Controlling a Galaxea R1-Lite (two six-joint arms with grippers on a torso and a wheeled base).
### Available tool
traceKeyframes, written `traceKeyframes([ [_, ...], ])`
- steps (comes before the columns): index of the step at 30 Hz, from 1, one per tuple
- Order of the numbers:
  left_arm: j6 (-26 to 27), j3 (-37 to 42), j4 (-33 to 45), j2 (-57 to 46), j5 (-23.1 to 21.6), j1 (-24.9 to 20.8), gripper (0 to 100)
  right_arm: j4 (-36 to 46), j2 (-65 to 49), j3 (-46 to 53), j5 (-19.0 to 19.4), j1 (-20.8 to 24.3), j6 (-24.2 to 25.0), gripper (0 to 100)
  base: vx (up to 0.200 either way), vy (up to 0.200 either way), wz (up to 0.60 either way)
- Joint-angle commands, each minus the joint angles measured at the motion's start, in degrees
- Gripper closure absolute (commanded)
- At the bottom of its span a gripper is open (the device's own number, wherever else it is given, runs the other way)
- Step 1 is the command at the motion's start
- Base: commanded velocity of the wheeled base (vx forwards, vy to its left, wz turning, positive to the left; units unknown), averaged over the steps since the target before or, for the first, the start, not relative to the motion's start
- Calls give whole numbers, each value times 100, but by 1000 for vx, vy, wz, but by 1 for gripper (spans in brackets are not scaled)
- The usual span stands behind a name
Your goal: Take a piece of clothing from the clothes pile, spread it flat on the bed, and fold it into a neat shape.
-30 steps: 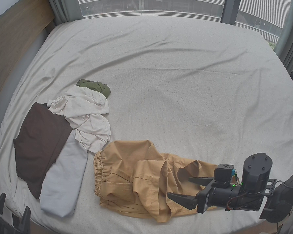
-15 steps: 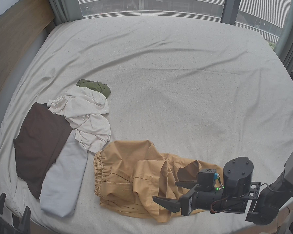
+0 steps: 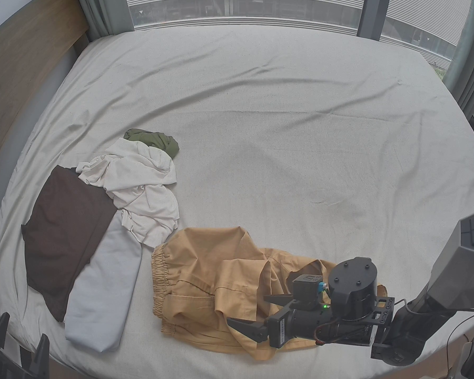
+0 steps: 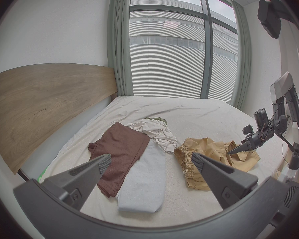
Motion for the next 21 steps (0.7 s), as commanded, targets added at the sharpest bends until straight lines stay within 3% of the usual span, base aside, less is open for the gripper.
traceKeyframes([
  [1, -2, 101, -2, -93, 1, 2, 0, 29, 238, -260, 3, 12, 1, 0, 0, 0, 0],
  [21, -11, 101, -2, -93, 1, 2, 0, -59, 853, -946, 21, 285, 10, 0, 0, 0, 0],
])
